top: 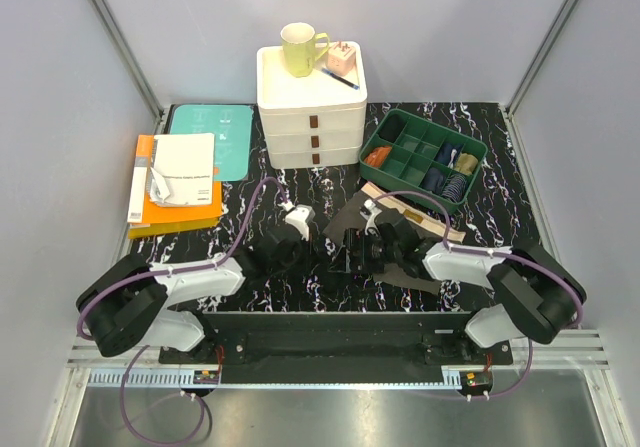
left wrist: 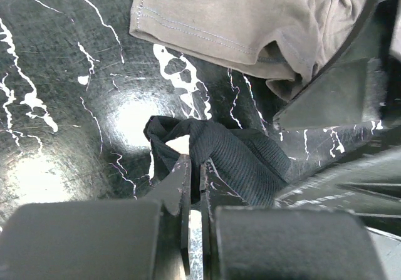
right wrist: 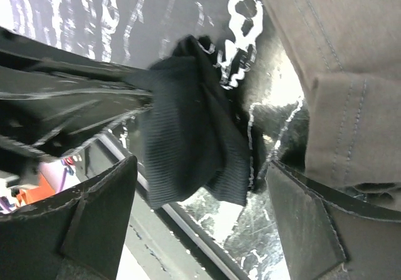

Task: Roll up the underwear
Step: Pick up the underwear from the center of the board.

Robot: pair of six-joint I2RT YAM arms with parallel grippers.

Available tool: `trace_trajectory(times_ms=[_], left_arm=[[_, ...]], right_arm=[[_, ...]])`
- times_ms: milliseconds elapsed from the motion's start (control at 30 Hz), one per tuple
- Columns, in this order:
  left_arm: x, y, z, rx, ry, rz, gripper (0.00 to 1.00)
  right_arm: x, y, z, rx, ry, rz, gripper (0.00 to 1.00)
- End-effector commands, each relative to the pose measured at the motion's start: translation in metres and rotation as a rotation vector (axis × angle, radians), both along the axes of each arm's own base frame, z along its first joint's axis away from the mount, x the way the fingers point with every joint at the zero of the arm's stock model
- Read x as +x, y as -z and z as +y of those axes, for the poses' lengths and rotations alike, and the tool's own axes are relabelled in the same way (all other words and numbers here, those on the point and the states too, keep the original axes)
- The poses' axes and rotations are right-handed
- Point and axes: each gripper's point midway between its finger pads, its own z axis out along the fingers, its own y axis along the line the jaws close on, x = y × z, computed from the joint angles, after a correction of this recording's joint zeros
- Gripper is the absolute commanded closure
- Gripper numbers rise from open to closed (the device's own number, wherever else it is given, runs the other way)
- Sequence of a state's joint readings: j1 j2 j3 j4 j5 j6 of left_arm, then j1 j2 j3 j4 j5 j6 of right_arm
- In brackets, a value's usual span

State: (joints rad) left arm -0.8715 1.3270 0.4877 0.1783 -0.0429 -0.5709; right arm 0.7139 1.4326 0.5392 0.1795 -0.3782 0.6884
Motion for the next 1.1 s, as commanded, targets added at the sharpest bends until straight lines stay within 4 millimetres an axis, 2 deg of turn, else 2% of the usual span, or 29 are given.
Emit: trace_trajectory(times_ms=[0, 133, 300, 467, 667, 867, 900, 1000, 1067], left_arm=[[-0.003, 0.011, 0.006, 0.078, 0.01, 0.005, 1.0], [-0.004, 0.009, 0.006, 0.081, 0.006, 0.002, 1.0], [-0.004, 0.007, 0.005, 0.082, 0.004, -0.003, 1.0], [-0.003, 0.006, 0.005, 0.085, -0.001, -0.002, 1.0], [-0.002, 0.003, 0.001, 0.08, -0.004, -0.001, 1.0], [-0.002, 0.002, -0.001, 0.074, -0.003, -0.001, 1.0], [-0.003, 0.002, -0.001, 0.074, -0.002, -0.001, 1.0], [-0.003, 0.0, -0.003, 0.069, -0.001, -0.002, 1.0], [-0.003, -0.002, -0.003, 0.064, -0.002, 0.0, 1.0]], right_arm=[[-0.002, 0.012, 0.002, 0.016, -0.014, 0.018, 0.1], [-0.003, 0.017, 0.011, 0.072, -0.031, 0.034, 0.1], [-0.005, 0.011, 0.02, 0.135, -0.052, 0.047, 0.11], [-0.006, 0.009, 0.02, 0.1, -0.071, 0.043, 0.14], [-0.01, 0.018, 0.022, 0.024, -0.106, 0.041, 0.23], [-0.01, 0.025, 0.027, -0.009, -0.12, 0.057, 0.38], [-0.011, 0.028, 0.028, -0.013, -0.122, 0.064, 0.45], [-0.011, 0.032, 0.028, -0.024, -0.115, 0.081, 0.55], [-0.01, 0.032, 0.028, -0.027, -0.109, 0.088, 0.67]])
